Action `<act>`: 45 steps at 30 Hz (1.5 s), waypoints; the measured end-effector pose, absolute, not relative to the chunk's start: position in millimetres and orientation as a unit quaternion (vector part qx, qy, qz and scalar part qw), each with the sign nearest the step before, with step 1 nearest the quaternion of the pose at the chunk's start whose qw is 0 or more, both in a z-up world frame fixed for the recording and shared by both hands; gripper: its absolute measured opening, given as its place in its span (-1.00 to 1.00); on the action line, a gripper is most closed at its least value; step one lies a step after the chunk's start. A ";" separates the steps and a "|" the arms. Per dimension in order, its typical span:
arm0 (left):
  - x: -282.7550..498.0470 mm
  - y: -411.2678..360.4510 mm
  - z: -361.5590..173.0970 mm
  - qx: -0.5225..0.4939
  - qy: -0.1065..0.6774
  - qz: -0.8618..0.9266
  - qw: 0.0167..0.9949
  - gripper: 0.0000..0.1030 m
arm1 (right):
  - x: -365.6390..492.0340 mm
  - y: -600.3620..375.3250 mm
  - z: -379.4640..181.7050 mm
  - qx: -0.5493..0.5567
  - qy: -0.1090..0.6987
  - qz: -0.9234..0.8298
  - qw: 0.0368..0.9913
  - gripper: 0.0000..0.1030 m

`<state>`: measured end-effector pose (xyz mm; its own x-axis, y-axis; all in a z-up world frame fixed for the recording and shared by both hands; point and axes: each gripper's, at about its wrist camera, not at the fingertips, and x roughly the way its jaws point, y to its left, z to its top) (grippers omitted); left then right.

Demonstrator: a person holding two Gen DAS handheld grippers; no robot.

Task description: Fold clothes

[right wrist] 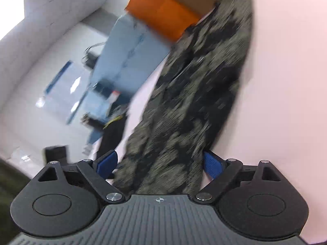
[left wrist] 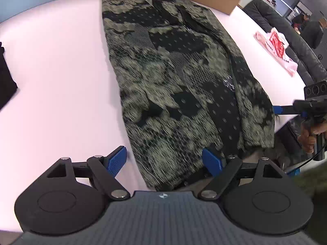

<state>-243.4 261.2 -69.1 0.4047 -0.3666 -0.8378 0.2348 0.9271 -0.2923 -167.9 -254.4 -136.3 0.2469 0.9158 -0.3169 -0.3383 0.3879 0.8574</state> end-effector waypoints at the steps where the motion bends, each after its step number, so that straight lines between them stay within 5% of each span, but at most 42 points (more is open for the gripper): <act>1: -245.1 259.3 -69.6 -0.062 0.517 -0.181 0.835 0.54 | -171.6 -253.8 -135.6 0.336 0.438 0.448 0.703 0.73; 4: -247.1 251.8 -71.0 -0.050 0.523 -0.177 0.832 0.48 | -184.4 -255.8 -135.1 0.343 0.455 0.454 0.685 0.72; 6: -247.3 245.7 -70.6 -0.029 0.526 -0.171 0.833 -0.14 | -191.2 -255.2 -135.4 0.341 0.466 0.428 0.696 0.56; 8: -247.3 239.1 -69.7 0.001 0.528 -0.164 0.833 -0.66 | -195.0 -251.2 -136.1 0.318 0.485 0.396 0.712 -0.42; 9: -246.5 238.6 -68.6 0.006 0.528 -0.167 0.832 -0.88 | -196.5 -250.2 -138.9 0.311 0.496 0.387 0.713 -0.68; 10: -245.6 238.3 -67.5 0.010 0.529 -0.170 0.831 -0.93 | -198.1 -249.4 -141.8 0.305 0.507 0.378 0.712 -0.87; 14: -236.6 236.0 -54.7 0.023 0.527 -0.192 0.827 -0.96 | -191.6 -256.1 -153.7 0.368 0.504 0.392 0.676 -0.88; 25: -104.9 233.2 18.8 0.018 0.403 -0.190 0.895 -0.95 | -70.5 -276.6 -128.8 0.556 0.349 0.426 0.623 -0.88; 27: -76.2 233.0 23.7 0.023 0.395 -0.163 0.904 -0.74 | -30.3 -278.1 -122.4 0.561 0.327 0.417 0.636 -0.88; 29: -47.5 232.9 28.6 0.028 0.387 -0.135 0.912 -0.27 | 8.3 -283.0 -123.4 0.562 0.332 0.359 0.667 -0.82; 30: -33.2 232.8 31.0 0.031 0.383 -0.122 0.915 -0.27 | 25.0 -286.9 -127.7 0.577 0.329 0.328 0.671 -0.74; 32: -4.5 232.7 35.9 0.036 0.374 -0.094 0.922 -0.22 | 43.7 -297.3 -120.7 0.579 0.328 0.292 0.688 -0.15; 35: 38.5 232.5 43.3 0.044 0.360 -0.052 0.930 0.07 | 64.5 -310.3 -94.4 0.547 0.332 0.288 0.713 0.16; 37: 52.2 230.7 54.8 0.070 0.339 -0.038 0.938 0.11 | 75.0 -315.9 -61.0 0.489 0.340 0.304 0.744 0.36; 45: 45.0 215.7 155.2 0.226 0.180 -0.015 0.957 0.55 | 127.1 -315.8 120.1 0.288 0.282 0.360 0.842 0.62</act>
<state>45.0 215.7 155.2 0.9348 0.0530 -0.3512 0.1097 0.8973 0.4275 127.1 -315.8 120.1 0.5821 0.7677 -0.2679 -0.4432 0.5758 0.6870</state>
